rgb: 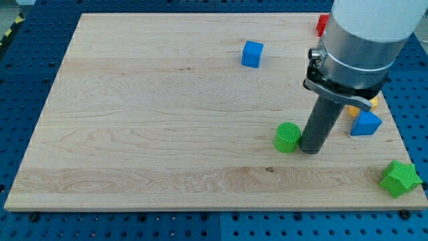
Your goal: Point your arm at the green circle
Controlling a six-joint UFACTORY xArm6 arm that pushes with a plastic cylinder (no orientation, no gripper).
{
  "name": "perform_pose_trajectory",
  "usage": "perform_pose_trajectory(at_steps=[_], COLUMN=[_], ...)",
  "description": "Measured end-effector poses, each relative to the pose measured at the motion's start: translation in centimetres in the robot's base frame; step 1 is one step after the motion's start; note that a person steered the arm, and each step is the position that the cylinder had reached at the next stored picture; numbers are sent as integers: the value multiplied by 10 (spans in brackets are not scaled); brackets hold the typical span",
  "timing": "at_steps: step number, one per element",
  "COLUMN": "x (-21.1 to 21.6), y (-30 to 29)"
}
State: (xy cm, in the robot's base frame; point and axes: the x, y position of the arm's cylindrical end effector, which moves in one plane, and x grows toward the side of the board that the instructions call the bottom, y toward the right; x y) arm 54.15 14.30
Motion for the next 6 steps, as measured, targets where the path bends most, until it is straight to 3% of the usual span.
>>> perform_pose_trajectory(at_steps=[1, 2, 6], x=[33, 34, 18], y=[-19, -53, -48])
